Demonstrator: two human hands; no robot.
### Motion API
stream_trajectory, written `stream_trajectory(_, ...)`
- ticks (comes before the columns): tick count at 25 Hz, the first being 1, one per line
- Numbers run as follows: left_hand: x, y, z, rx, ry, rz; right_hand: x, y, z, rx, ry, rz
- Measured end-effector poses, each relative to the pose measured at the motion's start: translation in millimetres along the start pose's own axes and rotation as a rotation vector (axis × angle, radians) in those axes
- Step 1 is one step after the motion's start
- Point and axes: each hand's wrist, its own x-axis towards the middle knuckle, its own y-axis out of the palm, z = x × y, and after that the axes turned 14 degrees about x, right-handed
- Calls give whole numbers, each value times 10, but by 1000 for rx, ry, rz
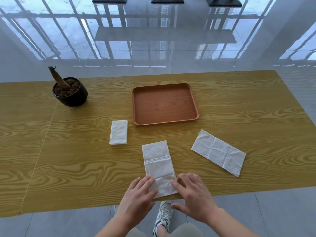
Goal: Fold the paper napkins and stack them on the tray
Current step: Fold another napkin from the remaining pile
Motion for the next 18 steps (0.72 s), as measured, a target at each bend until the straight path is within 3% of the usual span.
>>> stream_trajectory(4,-25,8,19,-43,-6,-82,-31,38,15,13,-26,6)
stream_trajectory(9,-83,30,15,-72,-21,-211,-26,134,61,48,-59,-126)
stream_trajectory(14,-59,-105,25,-257,-134,-174,-20,134,57,130,-91,-201)
stream_trajectory(18,-30,-164,45,-399,-212,-161,84,29,51,274,-10,-197)
